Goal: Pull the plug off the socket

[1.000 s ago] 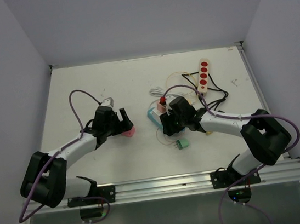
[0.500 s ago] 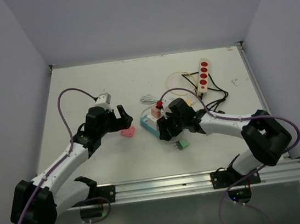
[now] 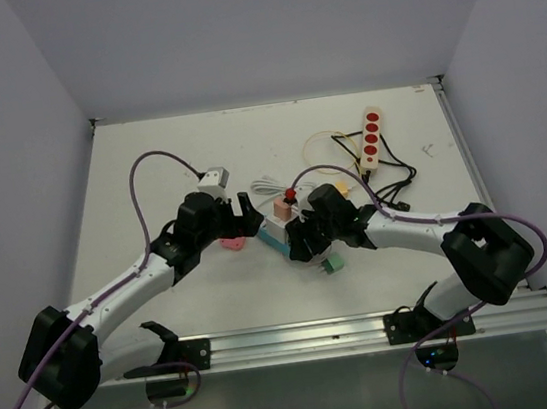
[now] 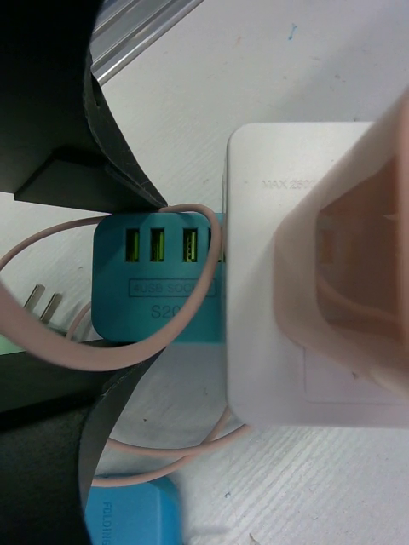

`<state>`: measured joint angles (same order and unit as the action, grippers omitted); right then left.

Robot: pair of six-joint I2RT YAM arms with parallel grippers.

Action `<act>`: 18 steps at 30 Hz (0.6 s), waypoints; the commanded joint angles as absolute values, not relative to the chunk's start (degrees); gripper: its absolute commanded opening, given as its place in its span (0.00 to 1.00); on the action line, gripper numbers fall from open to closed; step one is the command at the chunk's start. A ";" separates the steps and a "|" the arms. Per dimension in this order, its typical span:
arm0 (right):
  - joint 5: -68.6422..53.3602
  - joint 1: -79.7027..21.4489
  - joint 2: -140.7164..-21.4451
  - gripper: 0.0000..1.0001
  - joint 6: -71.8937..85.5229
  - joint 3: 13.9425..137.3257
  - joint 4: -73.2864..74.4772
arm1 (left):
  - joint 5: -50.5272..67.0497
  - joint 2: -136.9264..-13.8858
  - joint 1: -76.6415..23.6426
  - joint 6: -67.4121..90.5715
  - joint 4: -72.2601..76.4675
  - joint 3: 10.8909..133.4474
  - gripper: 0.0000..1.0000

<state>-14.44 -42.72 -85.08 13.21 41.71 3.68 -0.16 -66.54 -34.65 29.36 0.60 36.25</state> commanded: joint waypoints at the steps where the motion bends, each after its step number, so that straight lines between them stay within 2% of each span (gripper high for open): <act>1: -14.50 -43.07 -82.44 0.40 14.33 40.43 0.44 | -1.41 -66.62 -34.80 28.57 4.48 38.58 0.95; 3: -15.55 -43.07 -82.27 0.30 14.68 39.47 -1.22 | -1.32 -66.53 -34.80 28.83 3.96 38.15 0.95; 4: -15.99 -43.15 -81.92 0.16 14.94 39.11 -1.75 | -1.32 -66.45 -34.80 29.79 3.26 38.06 0.95; 7: -16.52 -43.07 -81.48 0.00 16.61 38.23 -3.69 | -3.86 -66.18 -34.80 35.23 0.72 37.01 0.95; 15: -19.77 -43.07 -82.26 0.00 27.06 34.02 -15.99 | -4.22 -68.55 -34.80 56.13 -3.95 34.01 0.96; 18: -21.18 -43.15 -83.32 0.00 28.30 33.22 -17.84 | -4.39 -71.01 -34.80 58.70 -4.83 35.24 0.96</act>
<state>-16.73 -42.74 -83.50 24.49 33.65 -9.63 -3.42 -69.10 -34.65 50.83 -3.70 34.76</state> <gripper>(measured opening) 0.571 0.962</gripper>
